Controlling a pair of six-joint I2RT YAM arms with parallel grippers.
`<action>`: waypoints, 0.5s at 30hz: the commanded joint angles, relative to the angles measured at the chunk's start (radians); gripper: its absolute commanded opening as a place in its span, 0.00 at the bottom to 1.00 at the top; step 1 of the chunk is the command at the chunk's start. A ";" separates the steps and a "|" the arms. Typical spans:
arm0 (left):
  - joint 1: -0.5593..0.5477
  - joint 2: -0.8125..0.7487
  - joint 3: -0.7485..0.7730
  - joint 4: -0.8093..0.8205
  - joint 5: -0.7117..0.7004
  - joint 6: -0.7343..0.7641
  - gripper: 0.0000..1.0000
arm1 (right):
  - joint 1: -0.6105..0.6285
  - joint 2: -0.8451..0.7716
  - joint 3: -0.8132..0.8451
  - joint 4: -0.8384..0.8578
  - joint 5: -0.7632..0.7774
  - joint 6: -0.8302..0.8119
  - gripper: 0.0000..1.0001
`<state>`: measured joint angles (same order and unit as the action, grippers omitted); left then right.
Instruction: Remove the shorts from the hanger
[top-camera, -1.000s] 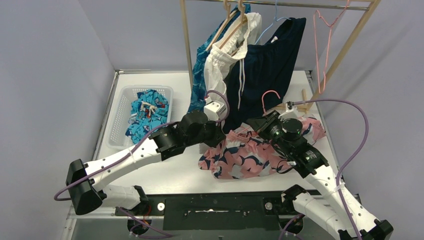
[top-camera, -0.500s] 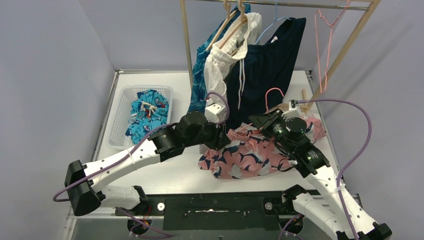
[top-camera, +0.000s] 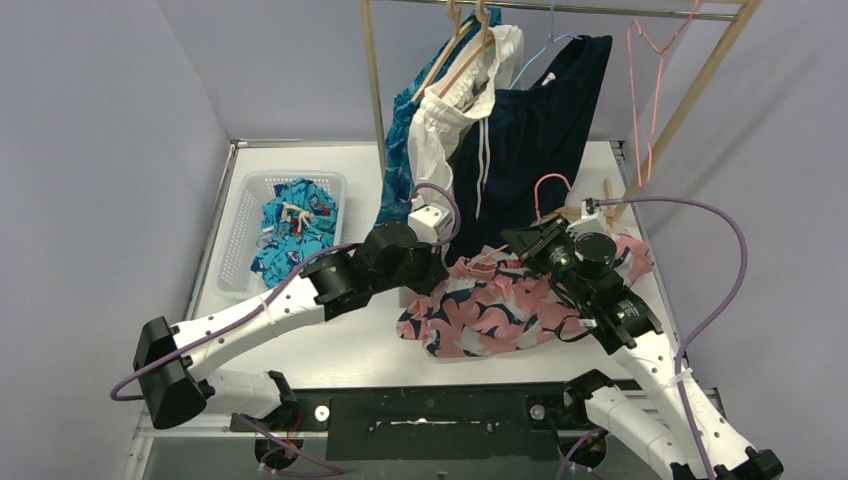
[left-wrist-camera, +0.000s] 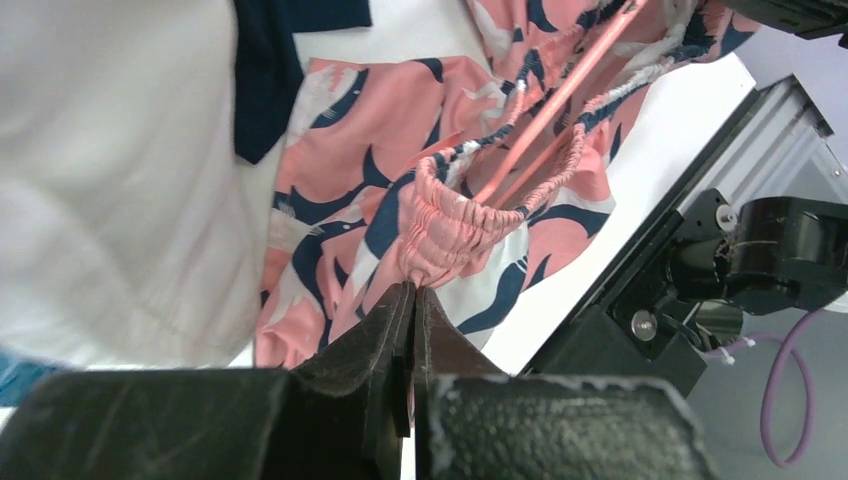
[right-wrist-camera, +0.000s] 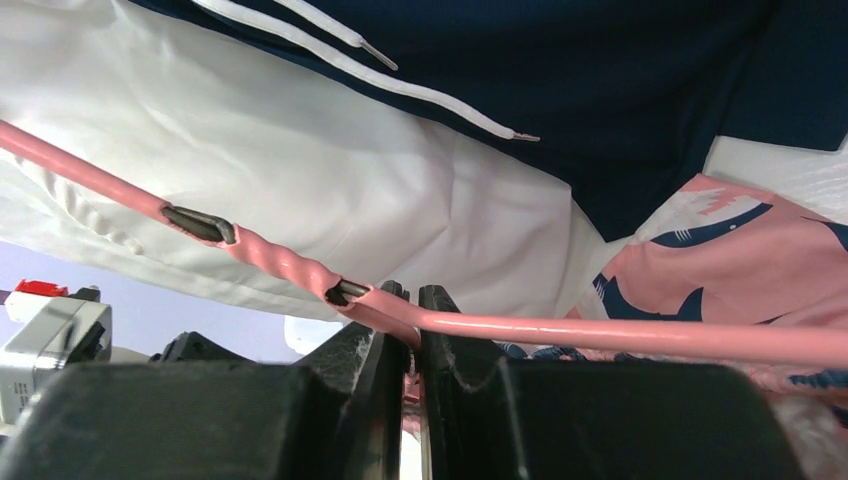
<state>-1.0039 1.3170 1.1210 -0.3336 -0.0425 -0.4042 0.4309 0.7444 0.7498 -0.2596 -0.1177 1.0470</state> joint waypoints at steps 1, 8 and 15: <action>0.033 -0.088 -0.012 0.009 -0.102 0.008 0.00 | -0.010 0.000 0.065 0.043 0.023 -0.035 0.00; 0.058 -0.143 -0.051 -0.003 -0.136 0.003 0.00 | -0.019 0.013 0.093 0.031 0.069 -0.042 0.00; 0.053 -0.188 -0.125 0.042 -0.026 0.031 0.00 | -0.023 -0.040 0.087 -0.017 0.222 -0.021 0.00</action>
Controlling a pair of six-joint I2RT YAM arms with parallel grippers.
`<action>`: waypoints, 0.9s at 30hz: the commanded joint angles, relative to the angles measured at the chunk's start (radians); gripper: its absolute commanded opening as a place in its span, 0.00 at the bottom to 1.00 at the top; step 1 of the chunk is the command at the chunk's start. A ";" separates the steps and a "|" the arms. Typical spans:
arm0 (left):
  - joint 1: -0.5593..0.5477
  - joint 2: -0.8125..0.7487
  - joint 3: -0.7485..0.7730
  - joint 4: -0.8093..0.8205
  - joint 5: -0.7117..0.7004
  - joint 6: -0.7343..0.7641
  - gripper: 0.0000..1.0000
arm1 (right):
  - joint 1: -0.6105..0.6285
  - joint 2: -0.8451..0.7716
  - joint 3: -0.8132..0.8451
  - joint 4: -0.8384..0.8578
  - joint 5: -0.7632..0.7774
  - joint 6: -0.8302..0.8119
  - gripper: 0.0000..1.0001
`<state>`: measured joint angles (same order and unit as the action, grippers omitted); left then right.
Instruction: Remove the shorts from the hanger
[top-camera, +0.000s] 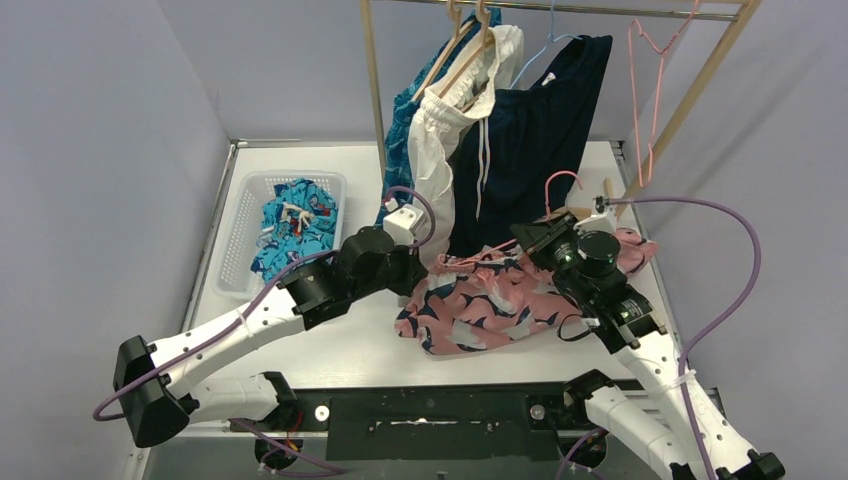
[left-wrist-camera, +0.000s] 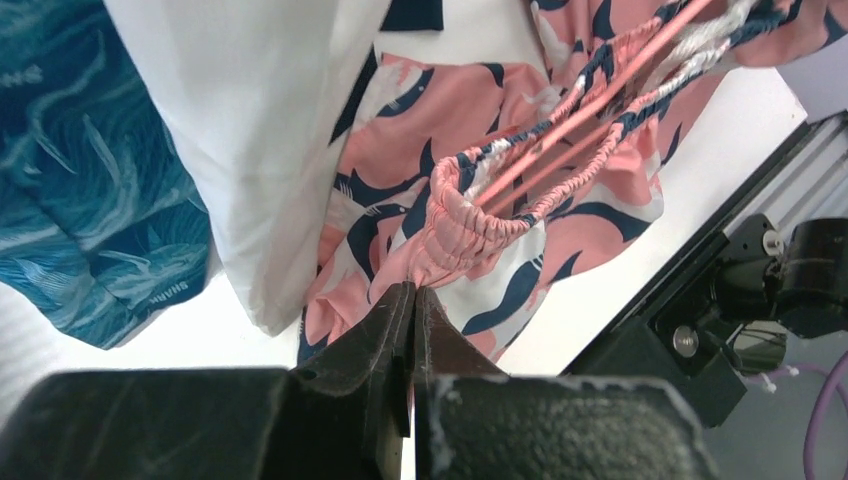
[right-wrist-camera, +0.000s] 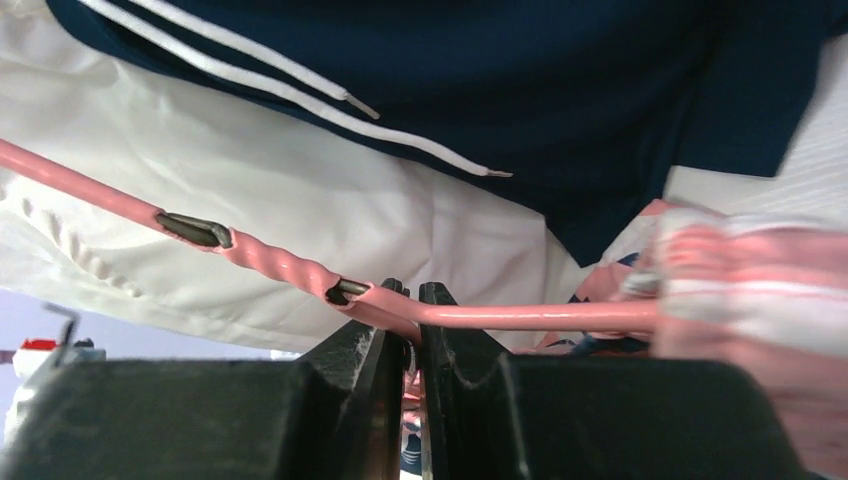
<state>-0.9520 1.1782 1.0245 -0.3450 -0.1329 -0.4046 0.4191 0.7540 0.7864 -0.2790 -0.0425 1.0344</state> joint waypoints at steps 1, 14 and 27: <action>-0.005 -0.058 -0.042 0.057 0.078 0.035 0.00 | -0.011 -0.059 0.048 -0.012 0.172 -0.002 0.00; -0.113 -0.033 -0.089 -0.005 0.080 0.028 0.00 | -0.019 -0.073 0.009 0.010 0.106 0.057 0.00; -0.033 -0.041 -0.135 -0.045 -0.043 -0.123 0.00 | -0.021 -0.087 0.024 0.076 -0.186 -0.017 0.00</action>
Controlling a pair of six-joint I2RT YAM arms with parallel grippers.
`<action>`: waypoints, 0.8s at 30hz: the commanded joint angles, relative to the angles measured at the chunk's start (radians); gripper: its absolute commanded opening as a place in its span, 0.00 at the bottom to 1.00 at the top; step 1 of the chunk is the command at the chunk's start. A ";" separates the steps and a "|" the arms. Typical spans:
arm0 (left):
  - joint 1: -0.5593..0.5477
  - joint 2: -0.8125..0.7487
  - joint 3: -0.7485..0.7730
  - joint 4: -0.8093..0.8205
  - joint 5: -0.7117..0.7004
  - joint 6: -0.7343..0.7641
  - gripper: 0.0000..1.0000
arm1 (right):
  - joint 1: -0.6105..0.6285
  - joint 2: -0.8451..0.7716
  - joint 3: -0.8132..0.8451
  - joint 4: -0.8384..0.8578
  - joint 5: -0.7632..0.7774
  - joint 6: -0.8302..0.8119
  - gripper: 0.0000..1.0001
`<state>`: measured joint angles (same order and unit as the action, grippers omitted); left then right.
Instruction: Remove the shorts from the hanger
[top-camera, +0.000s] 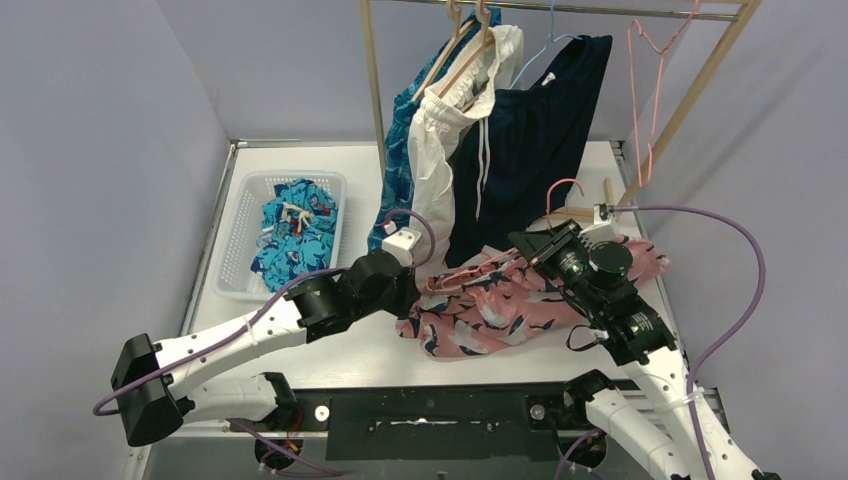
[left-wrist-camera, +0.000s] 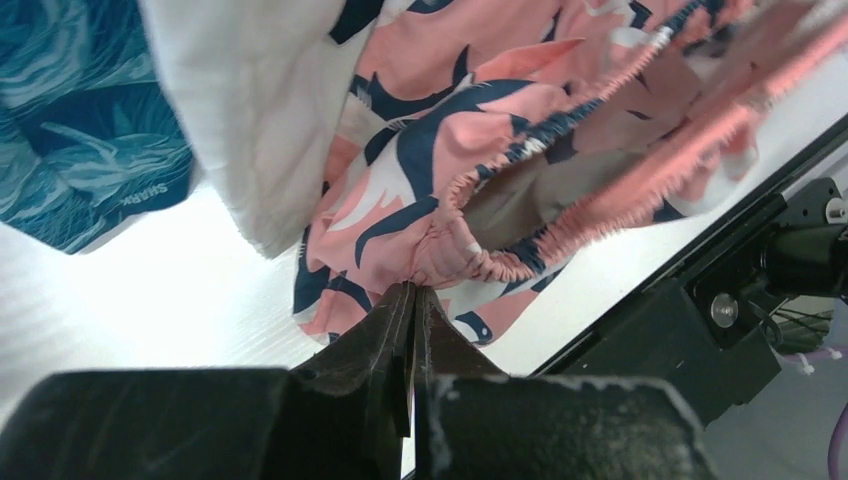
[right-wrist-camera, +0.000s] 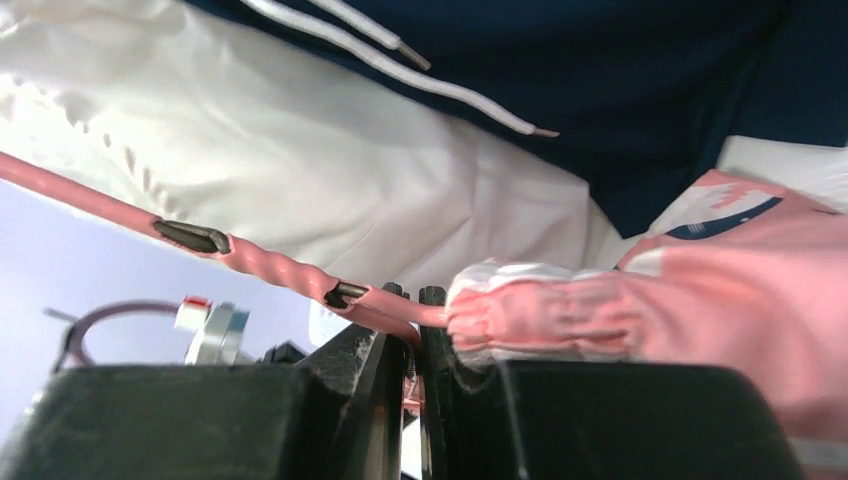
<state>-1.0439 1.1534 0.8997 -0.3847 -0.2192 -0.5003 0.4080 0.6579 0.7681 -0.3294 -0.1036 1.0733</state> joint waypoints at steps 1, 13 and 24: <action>0.058 -0.013 -0.005 -0.006 0.067 -0.012 0.00 | -0.009 0.019 0.051 0.125 -0.137 -0.057 0.00; 0.008 -0.109 0.013 0.120 0.201 0.057 0.55 | -0.010 0.010 0.028 0.096 -0.075 -0.009 0.00; 0.008 -0.009 0.121 0.175 0.224 0.141 0.65 | -0.010 0.065 0.059 0.142 -0.137 -0.043 0.00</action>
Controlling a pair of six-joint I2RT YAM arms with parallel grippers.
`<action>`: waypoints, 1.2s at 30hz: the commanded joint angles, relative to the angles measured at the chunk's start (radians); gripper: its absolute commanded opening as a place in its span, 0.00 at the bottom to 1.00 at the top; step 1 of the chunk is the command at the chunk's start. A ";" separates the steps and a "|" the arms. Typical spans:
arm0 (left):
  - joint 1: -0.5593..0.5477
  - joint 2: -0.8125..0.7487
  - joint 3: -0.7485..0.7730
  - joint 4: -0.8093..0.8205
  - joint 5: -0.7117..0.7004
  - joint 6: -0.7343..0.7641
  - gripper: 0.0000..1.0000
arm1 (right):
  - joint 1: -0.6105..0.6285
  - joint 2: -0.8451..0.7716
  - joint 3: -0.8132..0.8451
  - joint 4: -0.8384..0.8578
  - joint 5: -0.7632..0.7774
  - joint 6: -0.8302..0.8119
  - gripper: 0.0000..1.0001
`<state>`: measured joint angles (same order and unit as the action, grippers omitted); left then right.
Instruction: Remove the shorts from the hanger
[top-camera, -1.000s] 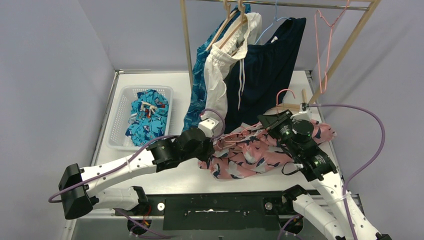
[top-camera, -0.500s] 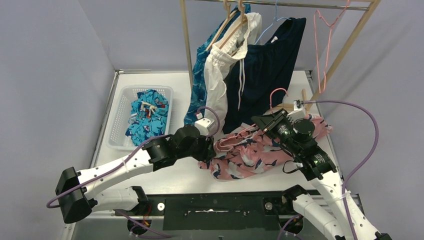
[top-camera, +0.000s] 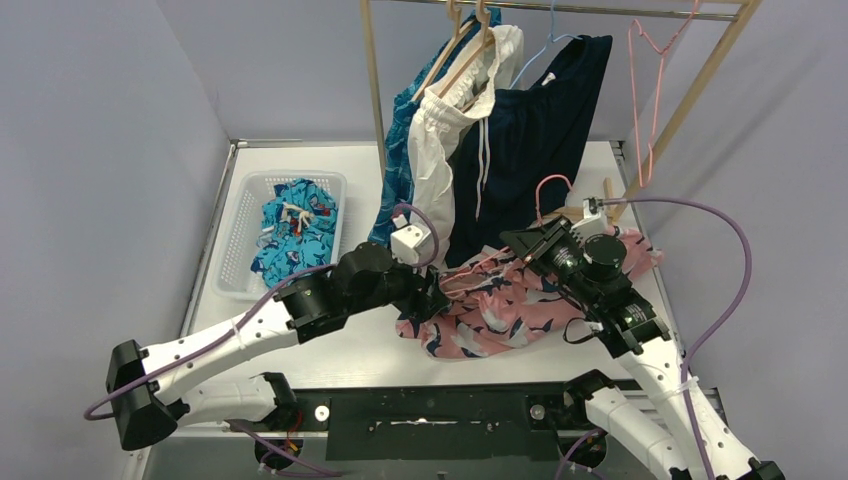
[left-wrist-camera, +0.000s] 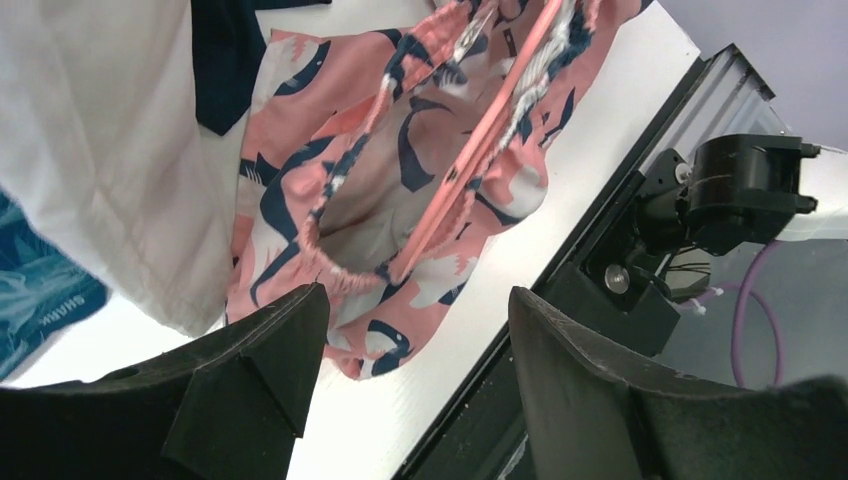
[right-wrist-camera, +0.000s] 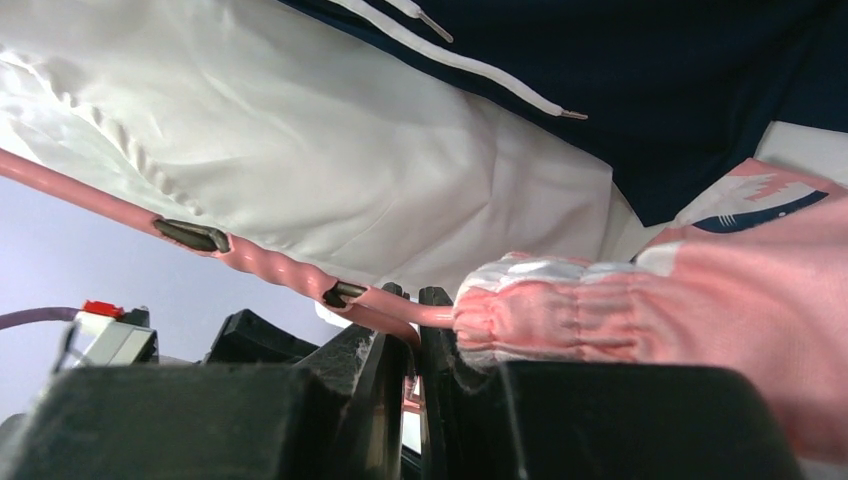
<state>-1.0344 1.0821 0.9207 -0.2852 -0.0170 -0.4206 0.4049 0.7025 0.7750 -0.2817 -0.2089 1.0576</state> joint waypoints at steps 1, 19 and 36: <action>0.000 0.080 0.112 0.072 0.013 0.068 0.65 | -0.008 0.026 0.056 0.096 -0.040 -0.029 0.00; 0.028 0.122 0.103 0.089 0.103 0.165 0.00 | -0.008 0.009 0.092 0.124 -0.047 -0.080 0.12; 0.020 -0.016 0.133 -0.059 0.073 0.198 0.00 | -0.010 0.035 0.046 -0.180 0.235 -0.136 0.70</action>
<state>-1.0092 1.0996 1.0061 -0.3641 0.0574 -0.2375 0.3988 0.7132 0.8185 -0.4305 -0.0368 0.9520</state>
